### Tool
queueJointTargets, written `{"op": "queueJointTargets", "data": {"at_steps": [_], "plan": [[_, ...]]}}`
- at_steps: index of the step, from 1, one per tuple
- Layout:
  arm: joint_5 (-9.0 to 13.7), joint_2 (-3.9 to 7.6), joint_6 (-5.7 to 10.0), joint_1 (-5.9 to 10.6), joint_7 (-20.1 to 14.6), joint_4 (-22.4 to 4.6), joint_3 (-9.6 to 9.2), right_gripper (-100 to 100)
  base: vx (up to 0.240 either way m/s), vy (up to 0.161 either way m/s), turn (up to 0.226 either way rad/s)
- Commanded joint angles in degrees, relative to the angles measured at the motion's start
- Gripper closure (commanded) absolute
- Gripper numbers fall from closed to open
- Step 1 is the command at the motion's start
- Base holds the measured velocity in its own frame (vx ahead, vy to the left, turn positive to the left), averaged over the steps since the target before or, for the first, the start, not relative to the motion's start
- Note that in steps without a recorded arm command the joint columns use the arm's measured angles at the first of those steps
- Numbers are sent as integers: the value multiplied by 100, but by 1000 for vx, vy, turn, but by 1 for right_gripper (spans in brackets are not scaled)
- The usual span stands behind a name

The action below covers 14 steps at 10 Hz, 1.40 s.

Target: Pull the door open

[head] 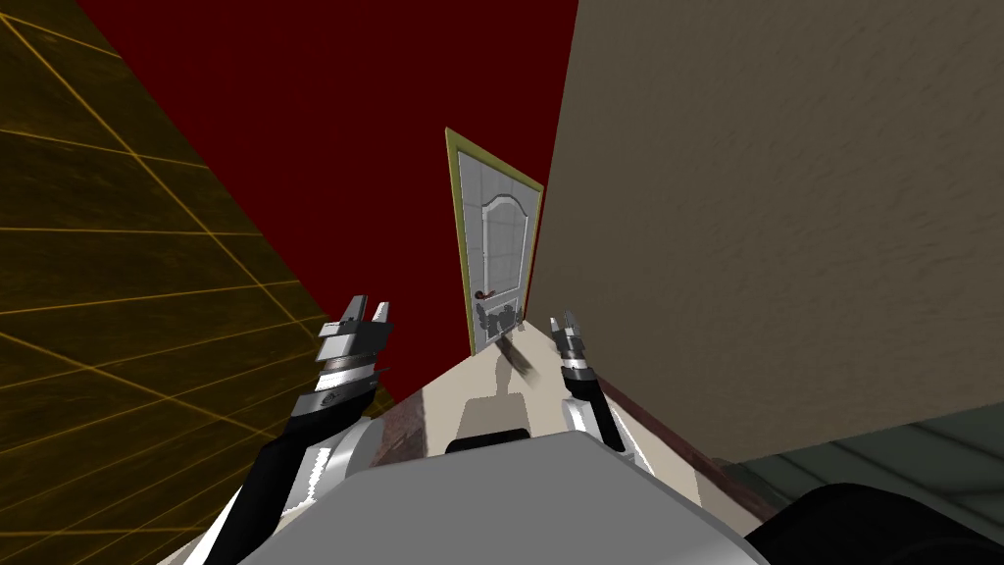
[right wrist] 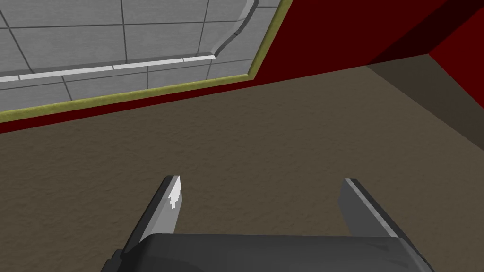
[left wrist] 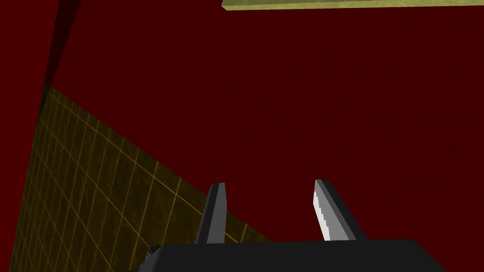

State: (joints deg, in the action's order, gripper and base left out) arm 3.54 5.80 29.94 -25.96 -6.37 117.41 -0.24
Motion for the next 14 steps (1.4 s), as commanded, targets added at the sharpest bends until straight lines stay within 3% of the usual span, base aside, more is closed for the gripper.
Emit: {"op": "queueJointTargets", "data": {"at_steps": [1,3,4,6,7,14], "plan": [[-52,74,116,59,-81,-278,-16,-100,88,24,86],[-124,160,195,197,-172,-614,-29,-100,98,31,86],[-124,160,195,197,-172,-627,-29,-100,62,28,31],[-200,251,278,344,-268,-965,-43,-100,63,21,94],[-200,251,278,344,-268,-998,-43,-100,59,8,29],[-446,544,549,822,-581,-2203,-87,-100,82,19,85]]}}
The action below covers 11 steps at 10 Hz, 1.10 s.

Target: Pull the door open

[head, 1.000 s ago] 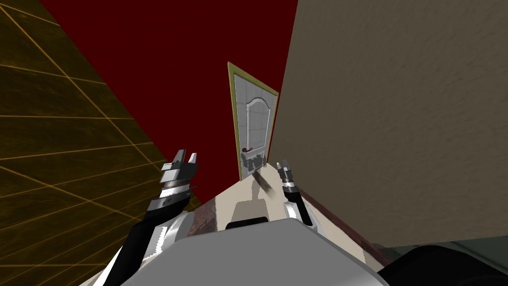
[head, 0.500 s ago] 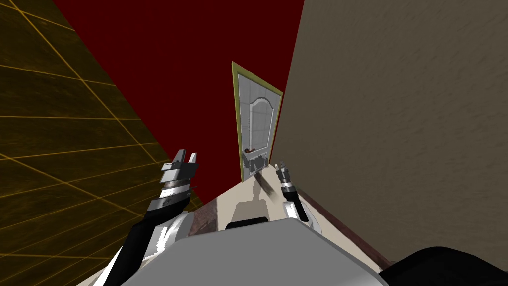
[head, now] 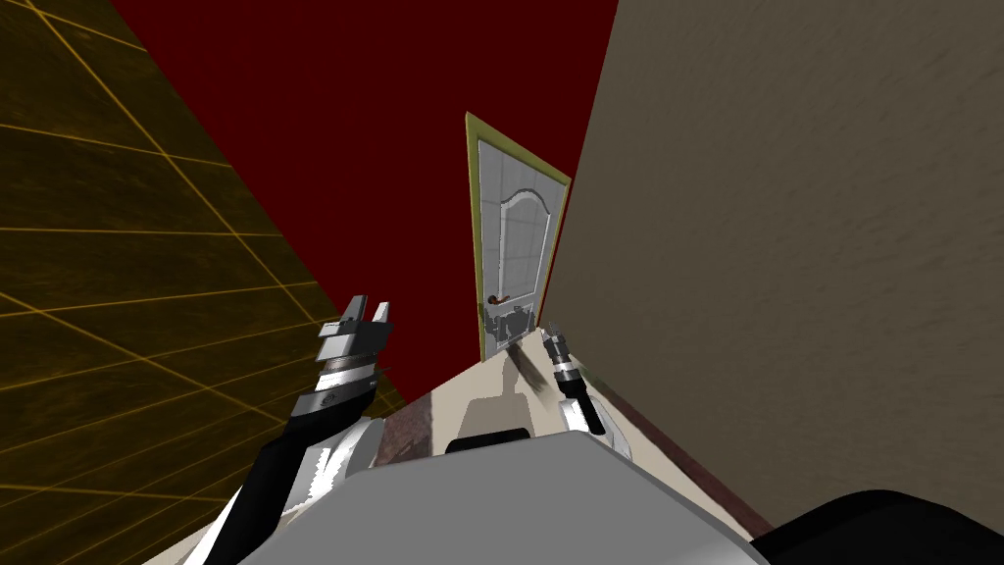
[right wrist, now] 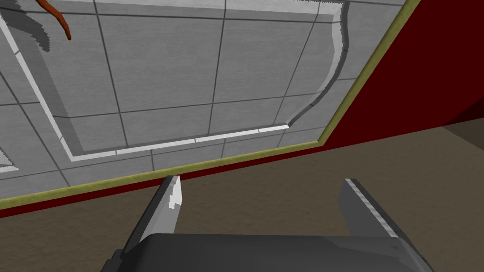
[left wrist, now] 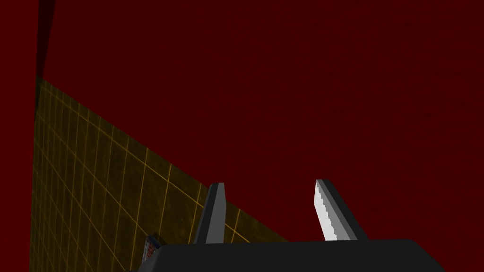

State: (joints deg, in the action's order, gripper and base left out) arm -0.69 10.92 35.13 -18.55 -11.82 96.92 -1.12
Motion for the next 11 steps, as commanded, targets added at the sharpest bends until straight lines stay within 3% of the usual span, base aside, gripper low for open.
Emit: {"op": "queueJointTargets", "data": {"at_steps": [1,2,7,9,11], "plan": [[-67,83,78,165,-91,-286,-7,-100,91,20,118],[-67,83,78,165,-91,-365,-7,-100,67,16,36],[-284,339,315,584,-366,-1395,-46,-100,96,14,104],[-327,390,363,667,-421,-1631,-54,-100,92,13,80],[-411,488,455,830,-528,-2040,-70,-100,69,18,80]]}}
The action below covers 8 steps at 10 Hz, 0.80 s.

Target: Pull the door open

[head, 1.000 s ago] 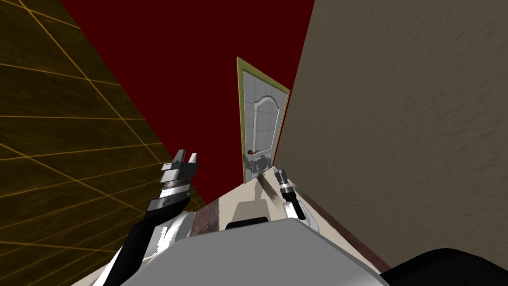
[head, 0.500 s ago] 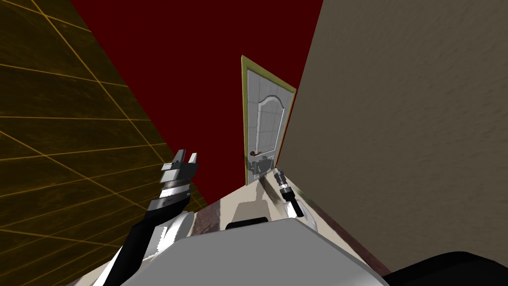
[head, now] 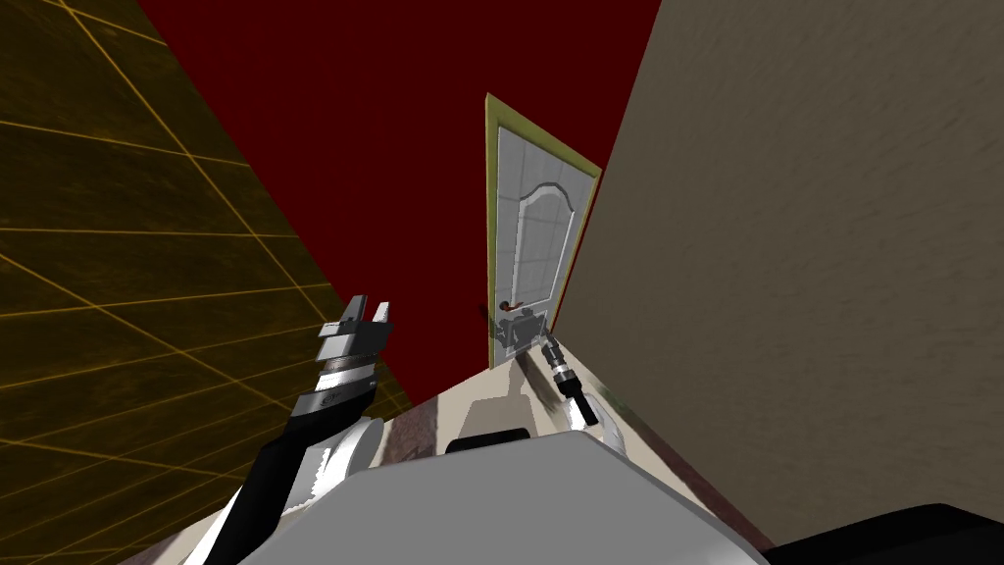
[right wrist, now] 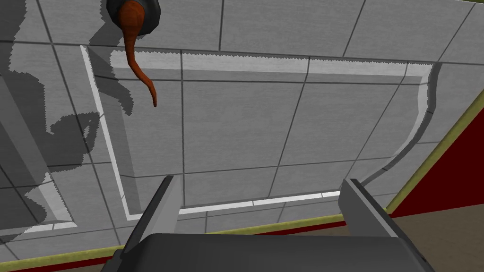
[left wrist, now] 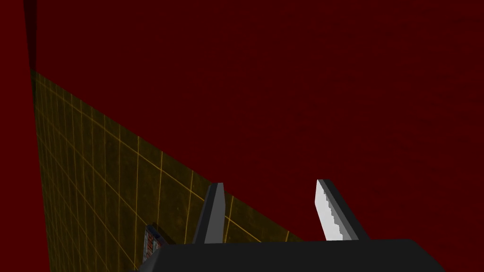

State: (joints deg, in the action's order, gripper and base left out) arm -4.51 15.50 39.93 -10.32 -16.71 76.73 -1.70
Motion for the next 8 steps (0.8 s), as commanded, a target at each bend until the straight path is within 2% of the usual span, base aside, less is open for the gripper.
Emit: {"op": "queueJointTargets", "data": {"at_steps": [1,8], "plan": [[-71,79,21,88,-92,-229,-19,-100,99,3,127],[-335,390,312,601,-428,-1522,-67,-100,106,6,99]]}}
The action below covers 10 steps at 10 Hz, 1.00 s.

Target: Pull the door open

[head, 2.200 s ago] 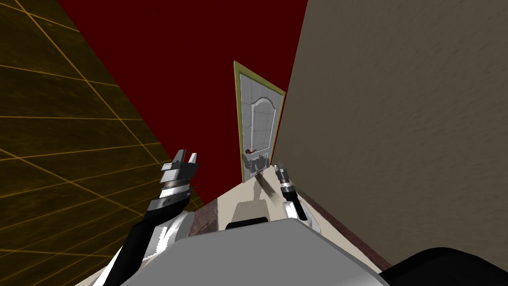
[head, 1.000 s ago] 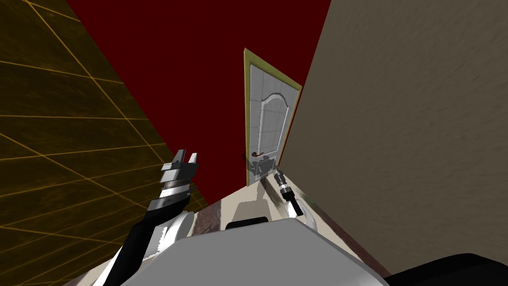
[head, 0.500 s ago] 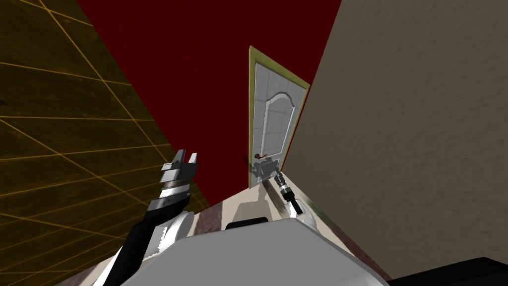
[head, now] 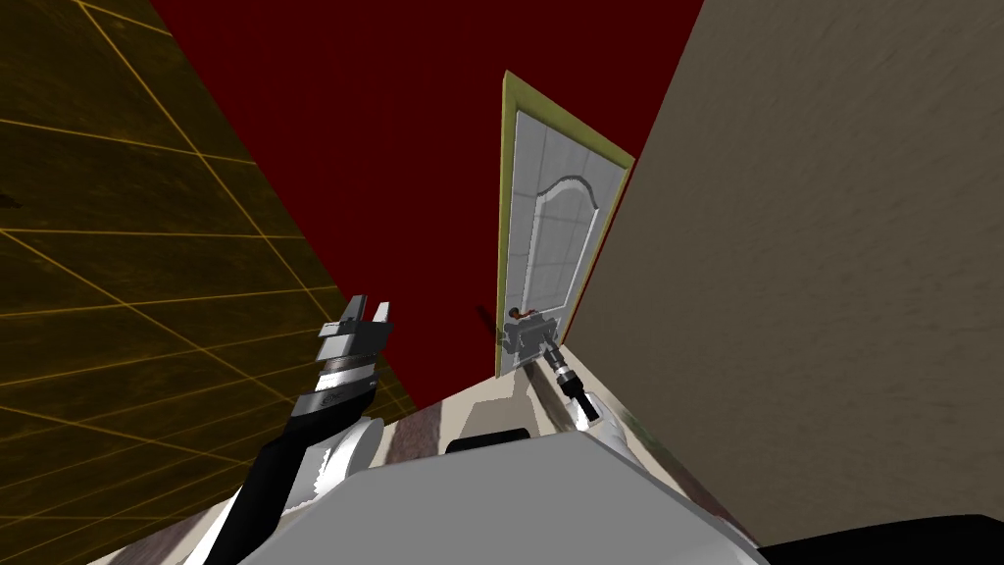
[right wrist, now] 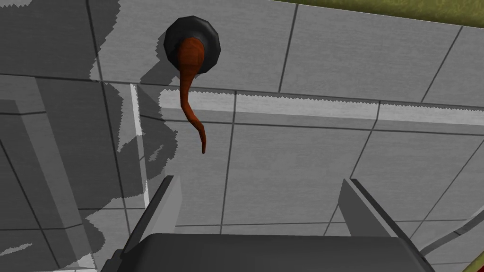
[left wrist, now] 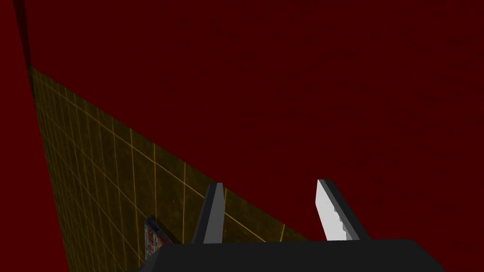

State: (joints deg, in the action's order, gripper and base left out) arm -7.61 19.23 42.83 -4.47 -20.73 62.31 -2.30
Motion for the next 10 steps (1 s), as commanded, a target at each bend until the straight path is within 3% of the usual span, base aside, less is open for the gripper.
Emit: {"op": "queueJointTargets", "data": {"at_steps": [1,6,10], "plan": [[-58,55,57,77,-67,-234,-13,-100,91,-3,93],[-221,246,236,394,-275,-1033,-43,-100,92,-6,83],[-295,332,317,537,-369,-1393,-56,-100,70,-5,51]]}}
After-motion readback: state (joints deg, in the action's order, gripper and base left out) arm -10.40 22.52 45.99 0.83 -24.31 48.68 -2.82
